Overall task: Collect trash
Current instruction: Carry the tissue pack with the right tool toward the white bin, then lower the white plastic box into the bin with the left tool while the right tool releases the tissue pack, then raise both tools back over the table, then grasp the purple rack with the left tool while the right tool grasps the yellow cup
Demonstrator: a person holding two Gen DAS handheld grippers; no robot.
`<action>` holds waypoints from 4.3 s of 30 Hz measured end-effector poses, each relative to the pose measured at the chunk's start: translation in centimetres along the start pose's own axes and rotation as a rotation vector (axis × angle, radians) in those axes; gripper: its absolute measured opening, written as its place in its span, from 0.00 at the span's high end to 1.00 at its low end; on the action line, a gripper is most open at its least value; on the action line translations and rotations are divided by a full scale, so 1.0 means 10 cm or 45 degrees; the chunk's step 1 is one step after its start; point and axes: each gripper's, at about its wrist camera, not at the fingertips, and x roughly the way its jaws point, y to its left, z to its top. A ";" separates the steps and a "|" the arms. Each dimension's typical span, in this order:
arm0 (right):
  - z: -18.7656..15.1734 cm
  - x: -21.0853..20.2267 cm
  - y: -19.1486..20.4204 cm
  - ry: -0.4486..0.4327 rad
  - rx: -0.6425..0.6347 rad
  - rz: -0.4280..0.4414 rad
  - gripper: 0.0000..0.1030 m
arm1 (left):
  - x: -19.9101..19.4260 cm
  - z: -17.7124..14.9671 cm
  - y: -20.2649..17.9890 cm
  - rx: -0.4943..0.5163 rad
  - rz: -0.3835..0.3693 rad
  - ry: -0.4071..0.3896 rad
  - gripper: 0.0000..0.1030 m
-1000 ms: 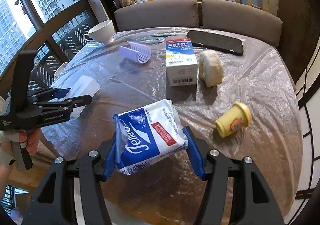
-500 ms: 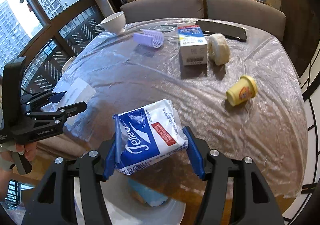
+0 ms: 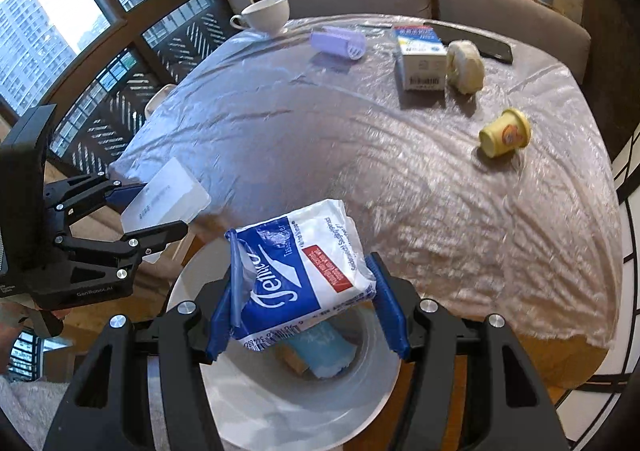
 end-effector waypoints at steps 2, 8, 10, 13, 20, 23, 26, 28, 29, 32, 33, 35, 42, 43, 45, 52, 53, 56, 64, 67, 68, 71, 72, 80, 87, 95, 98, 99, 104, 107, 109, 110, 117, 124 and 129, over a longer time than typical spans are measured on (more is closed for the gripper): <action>-0.06 0.00 0.02 0.017 -0.001 0.015 0.43 | -0.04 -0.05 -0.04 0.019 -0.022 -0.004 0.46; -0.20 -0.03 0.07 0.050 -0.006 0.046 0.42 | -0.14 -0.22 -0.18 0.093 -0.098 0.005 0.46; -0.24 -0.03 0.08 0.063 -0.009 0.054 0.43 | -0.16 -0.28 -0.24 0.123 -0.115 0.013 0.46; -0.32 -0.01 0.10 0.090 -0.008 0.063 0.43 | -0.16 -0.36 -0.31 0.149 -0.143 0.036 0.46; -0.50 0.09 0.14 0.164 -0.013 0.067 0.42 | -0.05 -0.49 -0.43 0.190 -0.178 0.102 0.46; -0.57 0.14 0.13 0.194 -0.015 0.056 0.42 | 0.05 -0.53 -0.44 0.192 -0.182 0.142 0.46; -0.64 0.21 0.11 0.223 -0.009 0.049 0.42 | 0.16 -0.58 -0.45 0.193 -0.178 0.183 0.46; -0.68 0.26 0.09 0.240 -0.010 0.037 0.42 | 0.23 -0.63 -0.46 0.197 -0.167 0.208 0.46; -0.70 0.28 0.08 0.250 -0.013 0.030 0.42 | 0.27 -0.65 -0.46 0.197 -0.164 0.224 0.46; -0.74 0.37 0.05 0.275 -0.018 0.016 0.42 | 0.38 -0.69 -0.47 0.193 -0.153 0.256 0.46; -0.75 0.40 0.04 0.281 -0.018 0.011 0.42 | 0.40 -0.70 -0.47 0.192 -0.150 0.265 0.46; -0.77 0.44 0.02 0.292 -0.016 0.006 0.42 | 0.46 -0.72 -0.47 0.189 -0.144 0.280 0.46; -0.83 0.59 0.02 0.318 -0.024 -0.020 0.42 | 0.65 -0.73 -0.45 0.188 -0.126 0.338 0.46; -0.82 0.60 0.03 0.320 -0.026 -0.022 0.42 | 0.67 -0.72 -0.45 0.192 -0.119 0.342 0.46; -0.81 0.65 0.03 0.325 -0.033 -0.029 0.42 | 0.71 -0.69 -0.45 0.198 -0.110 0.349 0.46; -0.80 0.83 0.16 0.342 -0.041 -0.046 0.42 | 0.82 -0.67 -0.43 0.201 -0.087 0.367 0.46; -0.81 0.83 0.16 0.342 -0.040 -0.047 0.42 | 0.83 -0.66 -0.43 0.203 -0.082 0.367 0.46; -0.82 0.88 0.17 0.348 -0.038 -0.046 0.42 | 0.89 -0.63 -0.43 0.201 -0.073 0.376 0.46; -0.83 0.82 0.23 0.303 -0.077 -0.106 0.20 | 0.82 -0.59 -0.40 0.198 -0.049 0.290 0.25; -0.80 0.70 0.22 0.273 -0.058 -0.089 0.19 | 0.67 -0.53 -0.36 0.157 -0.083 0.228 0.23; -0.77 0.63 0.22 0.249 -0.055 -0.090 0.19 | 0.62 -0.51 -0.35 0.152 -0.087 0.214 0.23; -0.67 0.35 0.26 0.155 -0.075 -0.140 0.18 | 0.38 -0.42 -0.33 0.153 -0.041 0.161 0.23; -0.62 0.24 0.28 0.112 -0.087 -0.165 0.17 | 0.23 -0.36 -0.33 0.152 -0.024 0.119 0.23; -0.08 -0.96 0.55 -0.578 -0.171 -0.433 0.04 | -1.02 0.23 -0.16 0.061 0.286 -0.532 0.01; 0.31 -1.34 0.39 -0.850 -0.136 -0.472 0.04 | -1.21 0.84 0.11 -0.098 0.350 -0.731 0.01; 0.64 -0.92 -0.02 -0.731 -0.005 -0.490 0.04 | -0.70 1.28 0.44 -0.234 0.203 -0.552 0.01; 0.72 -0.63 -0.28 -0.587 0.084 -0.434 0.04 | -0.27 1.47 0.53 -0.302 0.124 -0.377 0.01; 0.73 -0.52 -0.36 -0.549 0.117 -0.443 0.04 | -0.14 1.52 0.57 -0.326 0.069 -0.334 0.01; 0.69 -0.09 -0.68 -0.434 0.197 -0.462 0.04 | 0.38 1.70 0.63 -0.365 -0.013 -0.190 0.01; 0.69 0.04 -0.81 -0.410 0.223 -0.449 0.04 | 0.62 1.82 0.62 -0.315 0.026 -0.144 0.01; 0.67 0.11 -0.89 -0.390 0.237 -0.439 0.04 | 0.76 1.88 0.60 -0.293 0.037 -0.126 0.01; 0.67 0.14 -0.92 -0.383 0.240 -0.439 0.04 | 0.81 1.91 0.60 -0.287 0.041 -0.118 0.01; 0.65 0.33 -0.96 -0.326 0.172 -0.456 0.10 | 1.13 2.07 0.55 -0.227 0.051 -0.088 0.01; 0.68 0.43 -1.01 -0.295 0.167 -0.427 0.18 | 1.34 2.09 0.61 -0.234 0.047 -0.064 0.02; 0.69 0.45 -1.03 -0.300 0.170 -0.421 0.20 | 1.40 2.12 0.64 -0.229 0.035 -0.063 0.05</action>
